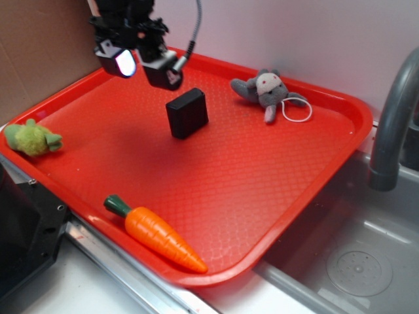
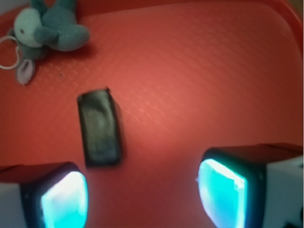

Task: Grab the black box.

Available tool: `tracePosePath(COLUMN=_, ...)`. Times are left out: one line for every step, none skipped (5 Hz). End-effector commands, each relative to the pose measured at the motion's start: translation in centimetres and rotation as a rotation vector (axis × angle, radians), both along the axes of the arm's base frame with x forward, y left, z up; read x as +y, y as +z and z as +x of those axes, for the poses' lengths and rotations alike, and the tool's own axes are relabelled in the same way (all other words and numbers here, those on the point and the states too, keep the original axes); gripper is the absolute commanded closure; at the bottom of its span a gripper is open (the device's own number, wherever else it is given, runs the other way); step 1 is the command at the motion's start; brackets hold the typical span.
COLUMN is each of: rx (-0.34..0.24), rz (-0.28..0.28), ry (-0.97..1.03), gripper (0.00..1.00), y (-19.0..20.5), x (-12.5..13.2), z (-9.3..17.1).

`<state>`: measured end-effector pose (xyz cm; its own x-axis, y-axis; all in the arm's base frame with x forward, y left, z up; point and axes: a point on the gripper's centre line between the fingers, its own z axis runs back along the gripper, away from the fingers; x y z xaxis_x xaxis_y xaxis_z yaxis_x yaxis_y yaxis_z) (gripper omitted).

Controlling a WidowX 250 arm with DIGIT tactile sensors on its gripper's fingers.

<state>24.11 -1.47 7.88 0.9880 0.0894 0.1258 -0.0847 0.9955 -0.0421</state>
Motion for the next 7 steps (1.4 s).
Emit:
tracePosePath(rx=0.034, rz=0.002, ry=-0.085, gripper=0.0, y=-3.4, x=-4.0, z=3.1)
tracePosePath(rx=0.075, rz=0.014, ry=-0.056, gripper=1.0, y=-3.5, x=-3.6, z=2.8)
tracePosePath(rx=0.108, rz=0.017, ry=-0.052, gripper=1.0, y=-2.0, x=-3.2, z=2.4)
tracePosePath(rx=0.083, rz=0.035, ry=-0.035, gripper=1.0, y=3.0, x=-2.4, z=2.0)
tracePosePath(rx=-0.103, rz=-0.001, ry=0.05, gripper=1.0, y=8.0, x=0.5, z=-0.2)
tracePosePath(rx=-0.215, rz=-0.039, ry=0.051, gripper=1.0, y=12.7, x=1.9, z=-1.8)
tracePosePath(rx=-0.179, rz=0.024, ry=-0.018, gripper=1.0, y=17.1, x=-1.4, z=-0.8)
